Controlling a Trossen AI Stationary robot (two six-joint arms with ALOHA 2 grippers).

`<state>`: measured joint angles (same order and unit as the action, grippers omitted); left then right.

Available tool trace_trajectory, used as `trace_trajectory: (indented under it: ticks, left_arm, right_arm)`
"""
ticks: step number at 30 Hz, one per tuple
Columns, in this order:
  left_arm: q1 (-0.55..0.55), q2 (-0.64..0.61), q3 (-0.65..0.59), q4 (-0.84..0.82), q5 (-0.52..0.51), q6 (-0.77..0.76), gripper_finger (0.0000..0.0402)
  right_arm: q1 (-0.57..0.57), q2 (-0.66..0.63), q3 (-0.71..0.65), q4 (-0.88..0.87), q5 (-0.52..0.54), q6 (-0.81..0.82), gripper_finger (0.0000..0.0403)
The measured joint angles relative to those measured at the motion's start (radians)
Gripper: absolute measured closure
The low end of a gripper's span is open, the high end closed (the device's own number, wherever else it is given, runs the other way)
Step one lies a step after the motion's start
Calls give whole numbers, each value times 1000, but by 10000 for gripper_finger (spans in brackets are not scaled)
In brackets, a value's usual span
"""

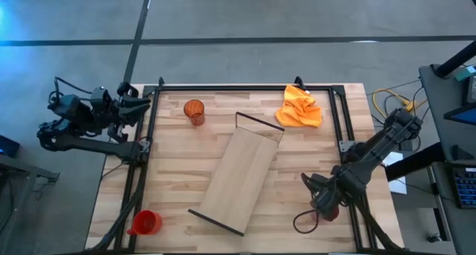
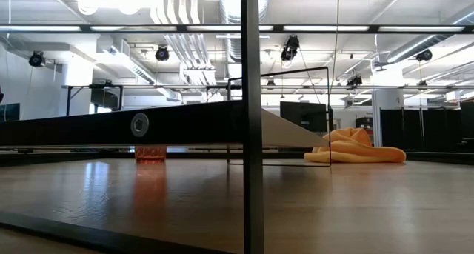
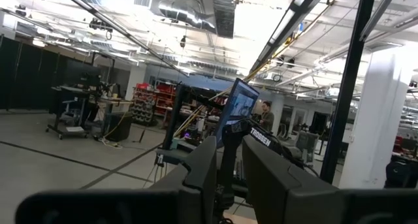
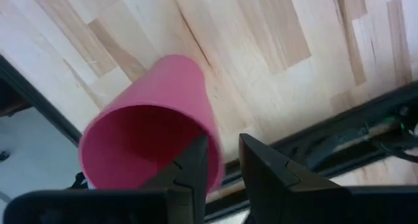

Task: Stack small to large cups/mugs on shelf
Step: Put the pink plastic cup on the shelf

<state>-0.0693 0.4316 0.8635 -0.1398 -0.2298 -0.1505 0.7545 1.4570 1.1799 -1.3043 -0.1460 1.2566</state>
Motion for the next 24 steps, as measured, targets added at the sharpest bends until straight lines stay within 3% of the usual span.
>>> trace_trajectory:
  ticks: [12, 16, 18, 24]
  left_arm:
    - [0, -1, 0, 1, -6, 0, 340]
    - [0, -1, 0, 2, -6, 0, 340]
    - [0, -1, 0, 3, -6, 0, 340]
    - [0, -2, 0, 6, -6, 0, 340]
  right_arm:
    - [0, 2, -78, 65, 0, -7, 324]
    - [0, 1, -94, 62, 0, -23, 358]
    - [-1, -4, -84, 58, 2, -33, 384]
    - [-40, -7, 38, 54, 86, -98, 393]
